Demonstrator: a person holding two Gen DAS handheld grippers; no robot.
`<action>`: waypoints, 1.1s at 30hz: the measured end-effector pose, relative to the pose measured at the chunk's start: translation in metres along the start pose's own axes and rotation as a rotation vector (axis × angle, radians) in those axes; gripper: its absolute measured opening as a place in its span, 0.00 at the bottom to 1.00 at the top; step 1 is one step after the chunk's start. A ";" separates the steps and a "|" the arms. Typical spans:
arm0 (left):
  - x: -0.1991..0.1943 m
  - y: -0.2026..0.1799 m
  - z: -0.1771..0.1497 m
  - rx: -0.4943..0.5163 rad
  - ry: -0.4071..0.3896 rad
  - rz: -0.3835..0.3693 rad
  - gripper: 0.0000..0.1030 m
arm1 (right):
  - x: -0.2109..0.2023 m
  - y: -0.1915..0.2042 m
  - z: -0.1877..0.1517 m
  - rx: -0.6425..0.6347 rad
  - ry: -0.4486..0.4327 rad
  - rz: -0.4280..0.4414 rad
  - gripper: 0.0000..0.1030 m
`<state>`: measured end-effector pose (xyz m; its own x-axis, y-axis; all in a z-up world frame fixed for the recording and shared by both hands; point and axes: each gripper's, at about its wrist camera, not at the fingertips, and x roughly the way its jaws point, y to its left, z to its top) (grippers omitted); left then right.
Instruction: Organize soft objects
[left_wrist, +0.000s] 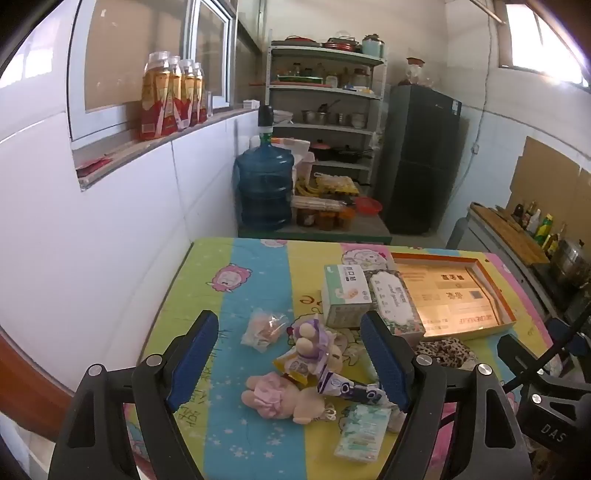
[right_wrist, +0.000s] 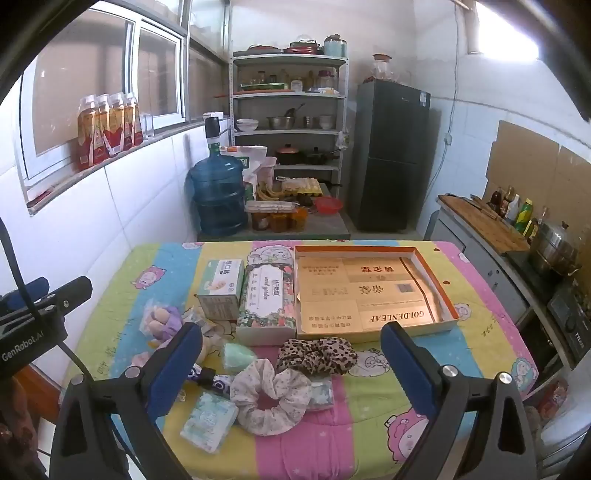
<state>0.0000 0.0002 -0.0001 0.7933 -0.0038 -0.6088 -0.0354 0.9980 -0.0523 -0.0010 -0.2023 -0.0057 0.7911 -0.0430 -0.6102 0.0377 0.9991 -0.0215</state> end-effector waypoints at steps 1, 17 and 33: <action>0.000 0.000 0.000 -0.002 0.000 0.000 0.78 | 0.000 -0.001 0.000 0.011 -0.010 0.006 0.95; 0.005 0.000 -0.003 -0.001 0.007 -0.009 0.78 | 0.008 0.009 -0.002 0.004 0.007 0.011 0.95; 0.004 0.000 -0.003 0.002 0.003 -0.013 0.78 | 0.009 0.008 -0.003 0.009 0.015 0.020 0.95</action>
<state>0.0011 0.0000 -0.0045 0.7920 -0.0164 -0.6103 -0.0244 0.9980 -0.0586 0.0047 -0.1951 -0.0136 0.7828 -0.0228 -0.6219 0.0272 0.9996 -0.0023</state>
